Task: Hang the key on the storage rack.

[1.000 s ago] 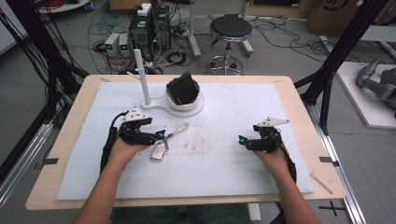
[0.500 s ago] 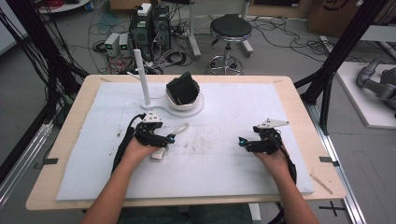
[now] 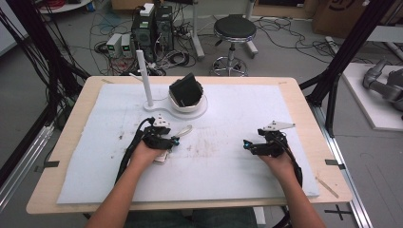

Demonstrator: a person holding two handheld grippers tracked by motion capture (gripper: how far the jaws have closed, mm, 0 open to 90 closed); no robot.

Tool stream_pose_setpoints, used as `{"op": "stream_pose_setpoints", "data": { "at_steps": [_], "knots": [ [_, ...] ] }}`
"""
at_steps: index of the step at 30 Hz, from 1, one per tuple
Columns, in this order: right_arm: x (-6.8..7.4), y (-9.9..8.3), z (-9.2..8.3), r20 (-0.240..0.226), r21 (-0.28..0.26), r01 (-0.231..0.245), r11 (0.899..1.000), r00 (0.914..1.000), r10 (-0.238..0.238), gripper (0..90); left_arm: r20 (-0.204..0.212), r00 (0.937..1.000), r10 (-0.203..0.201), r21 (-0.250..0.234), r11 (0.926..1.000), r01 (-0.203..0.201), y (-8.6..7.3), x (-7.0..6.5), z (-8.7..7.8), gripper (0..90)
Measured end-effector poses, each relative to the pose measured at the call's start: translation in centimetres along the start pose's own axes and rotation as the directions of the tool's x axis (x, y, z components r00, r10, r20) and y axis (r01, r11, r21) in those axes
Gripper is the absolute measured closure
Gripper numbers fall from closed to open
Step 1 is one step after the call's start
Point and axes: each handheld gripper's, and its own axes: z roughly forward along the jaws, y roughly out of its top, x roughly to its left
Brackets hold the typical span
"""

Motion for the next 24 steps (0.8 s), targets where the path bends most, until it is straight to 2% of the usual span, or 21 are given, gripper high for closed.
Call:
{"op": "stream_pose_setpoints", "data": {
  "at_steps": [4,7,12,15,17,22,24],
  "knots": [
    [0.1,0.0,0.0,0.002,0.002,-0.001,1.0,1.0,0.001,18.6,0.011,0.9994,0.031,-0.005,0.9995,-0.031,0.0,-0.6,0.0,61.5],
    [0.0,0.0,0.0,0.001,0.002,0.0,1.0,1.0,0.0,18.6,0.03,0.9981,0.054,-0.012,0.9985,-0.054,-0.1,-0.7,-0.1,67.6],
    [0.1,0.0,0.1,-0.001,0.009,0.004,1.0,1.0,-0.004,18.6,0.056,0.9968,0.058,-0.023,0.9981,-0.056,-0.2,-0.7,-0.1,81.0],
    [0.1,0.0,0.2,0.001,0.007,0.007,1.0,1.0,-0.007,18.6,0.062,0.9964,0.058,-0.021,0.9982,-0.056,-0.2,-0.7,-0.1,81.2],
    [0.1,0.0,0.2,0.001,0.008,0.006,1.0,1.0,-0.006,18.6,0.051,0.9971,0.056,-0.029,0.9981,-0.054,-0.1,-0.7,-0.3,81.3],
    [0.0,0.0,0.2,0.001,0.011,-0.001,1.0,1.0,0.001,18.6,0.065,0.9976,0.023,-0.11,0.9938,-0.016,0.5,-0.4,-1.8,81.3],
    [0.0,0.0,0.3,0.0,0.012,0.0,1.0,1.0,0.0,18.6,0.06,0.9979,0.024,-0.135,0.9907,-0.016,0.7,-0.2,-2.8,81.3]
  ]
}}
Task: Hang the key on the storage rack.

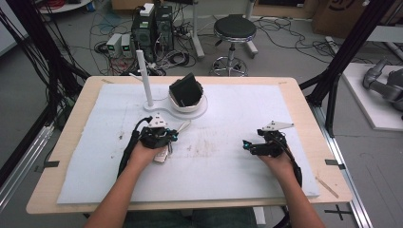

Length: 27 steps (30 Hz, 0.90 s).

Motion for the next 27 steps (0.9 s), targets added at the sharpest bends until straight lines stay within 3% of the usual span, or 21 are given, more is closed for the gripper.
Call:
{"op": "stream_pose_setpoints", "data": {
  "at_steps": [7,11,16,21,27],
  "knots": [
    [0.1,0.0,0.1,0.003,0.003,0.008,1.0,1.0,-0.008,18.6,-0.013,0.9999,-0.006,-0.125,0.9922,0.004,1.3,0.5,-3.3,81.3],
    [0.1,0.0,0.1,0.006,0.005,0.009,1.0,0.9999,-0.009,18.6,-0.039,0.9991,-0.013,-0.167,0.986,0.007,1.8,0.9,-4.7,81.3],
    [0.1,0.0,0.2,0.007,0.007,0.011,1.0,0.9999,-0.011,18.6,-0.062,0.9972,-0.041,-0.245,0.9692,0.025,2.4,1.3,-6.1,81.3],
    [0.2,0.1,0.1,0.015,0.008,0.013,1.0,0.9998,-0.013,18.6,-0.117,0.9916,-0.055,-0.305,0.9523,0.017,3.5,1.7,-7.6,81.3],
    [0.2,0.1,0.1,0.016,0.009,0.012,1.0,0.9998,-0.012,18.6,-0.191,0.9798,-0.06,-0.341,0.9399,-0.009,4.6,2.3,-9.3,81.3]
  ]
}}
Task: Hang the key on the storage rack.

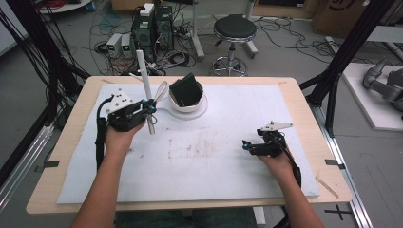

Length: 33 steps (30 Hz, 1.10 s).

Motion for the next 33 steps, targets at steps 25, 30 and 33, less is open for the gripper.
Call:
{"op": "stream_pose_setpoints", "data": {
  "at_steps": [25,30,33],
  "knots": [
    [0.1,0.0,0.0,0.0,0.002,-0.002,1.0,1.0,0.002,18.6,-0.25,0.9683,0.007,-0.017,0.9998,-0.012,2.8,2.8,0.5,81.3],
    [0.1,0.0,-0.1,0.002,0.001,-0.005,1.0,1.0,0.005,18.6,-0.274,0.9618,0.01,0.001,0.9999,-0.01,3.1,3.6,0.5,81.3],
    [0.1,0.0,-0.1,0.002,0.001,-0.005,1.0,1.0,0.005,18.6,-0.284,0.9587,0.002,0.012,0.9999,0.001,2.9,4.1,0.6,81.2]
  ]
}}
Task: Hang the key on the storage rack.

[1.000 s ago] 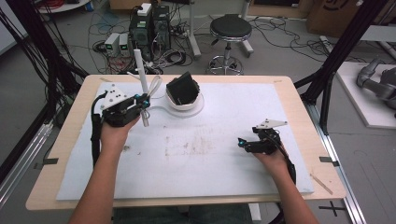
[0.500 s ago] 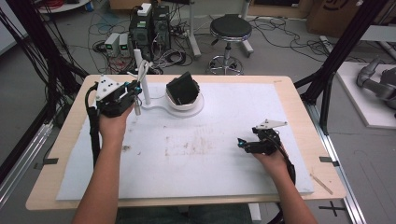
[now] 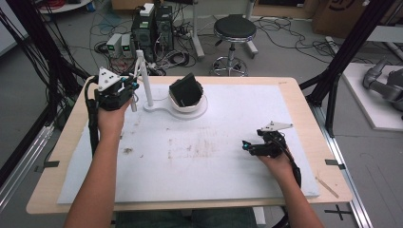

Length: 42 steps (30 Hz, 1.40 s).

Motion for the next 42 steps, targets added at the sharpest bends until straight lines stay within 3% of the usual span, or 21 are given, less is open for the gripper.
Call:
{"op": "stream_pose_setpoints", "data": {
  "at_steps": [6,11,18,30,36,42],
  "knots": [
    [0.0,0.0,0.0,0.001,0.001,0.0,1.0,1.0,0.0,18.6,-0.012,0.9999,-0.004,0.029,0.9996,0.005,-0.5,0.4,0.5,81.2],
    [0.1,0.0,0.1,-0.001,0.002,0.001,1.0,1.0,-0.001,18.6,0.002,0.9997,-0.023,0.057,0.9981,0.023,-1.2,0.8,1.3,81.2],
    [0.0,0.0,0.0,0.0,0.0,0.0,1.0,1.0,0.0,18.6,0.001,1.0,-0.01,0.12,0.9927,0.01,-2.2,0.6,2.4,80.9],
    [0.0,0.0,0.0,-0.002,-0.004,0.003,1.0,1.0,-0.003,18.6,-0.006,0.9992,-0.038,0.117,0.9924,0.039,-2.5,1.3,1.7,70.5],
    [0.0,0.1,-0.1,0.002,-0.009,0.002,1.0,1.0,-0.002,18.6,0.054,0.9972,-0.051,0.122,0.9915,0.044,-3.0,0.8,0.9,60.6],
    [0.1,0.1,-0.1,0.003,-0.015,0.002,1.0,1.0,-0.002,18.6,0.148,0.9881,-0.041,0.152,0.9883,0.018,-3.7,-0.2,0.1,51.4]
  ]
}}
